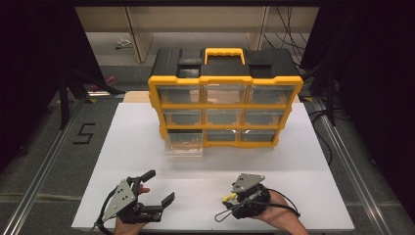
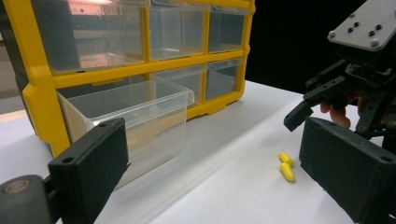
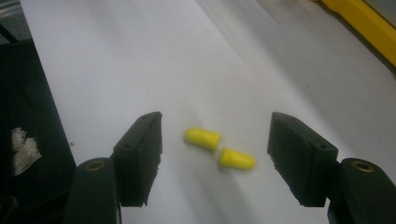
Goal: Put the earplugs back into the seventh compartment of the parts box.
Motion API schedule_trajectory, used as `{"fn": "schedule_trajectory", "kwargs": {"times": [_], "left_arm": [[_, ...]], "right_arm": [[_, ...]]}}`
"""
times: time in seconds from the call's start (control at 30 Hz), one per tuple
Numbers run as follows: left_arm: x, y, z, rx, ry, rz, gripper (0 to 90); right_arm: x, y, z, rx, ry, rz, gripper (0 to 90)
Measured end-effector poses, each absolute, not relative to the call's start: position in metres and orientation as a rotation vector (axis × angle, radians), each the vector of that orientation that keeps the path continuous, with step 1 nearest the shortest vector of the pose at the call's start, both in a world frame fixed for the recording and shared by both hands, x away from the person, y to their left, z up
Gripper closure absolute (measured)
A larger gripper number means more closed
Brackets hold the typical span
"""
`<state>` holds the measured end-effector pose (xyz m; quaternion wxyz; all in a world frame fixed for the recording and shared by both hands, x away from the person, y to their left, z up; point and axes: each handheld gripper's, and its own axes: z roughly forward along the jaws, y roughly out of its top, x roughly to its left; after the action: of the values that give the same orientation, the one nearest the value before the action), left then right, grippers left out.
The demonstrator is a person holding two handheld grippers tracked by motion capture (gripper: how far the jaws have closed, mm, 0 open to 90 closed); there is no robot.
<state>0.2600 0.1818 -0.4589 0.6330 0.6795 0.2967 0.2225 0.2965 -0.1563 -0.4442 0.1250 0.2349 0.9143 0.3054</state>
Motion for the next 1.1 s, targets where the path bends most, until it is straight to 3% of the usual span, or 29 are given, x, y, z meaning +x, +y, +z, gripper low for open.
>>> {"fn": "schedule_trajectory", "kwargs": {"times": [0.77, 1.1], "left_arm": [[0.26, 0.181, -0.459, 1.563, 0.686, 0.507, 8.4], [0.261, 0.182, -0.459, 1.561, 0.686, 0.509, 8.6]], "right_arm": [[0.318, -0.126, -0.461, 0.71, 2.801, 0.667, 47.4], [0.32, -0.122, -0.466, 0.731, 2.821, 0.618, 57.9]]}}
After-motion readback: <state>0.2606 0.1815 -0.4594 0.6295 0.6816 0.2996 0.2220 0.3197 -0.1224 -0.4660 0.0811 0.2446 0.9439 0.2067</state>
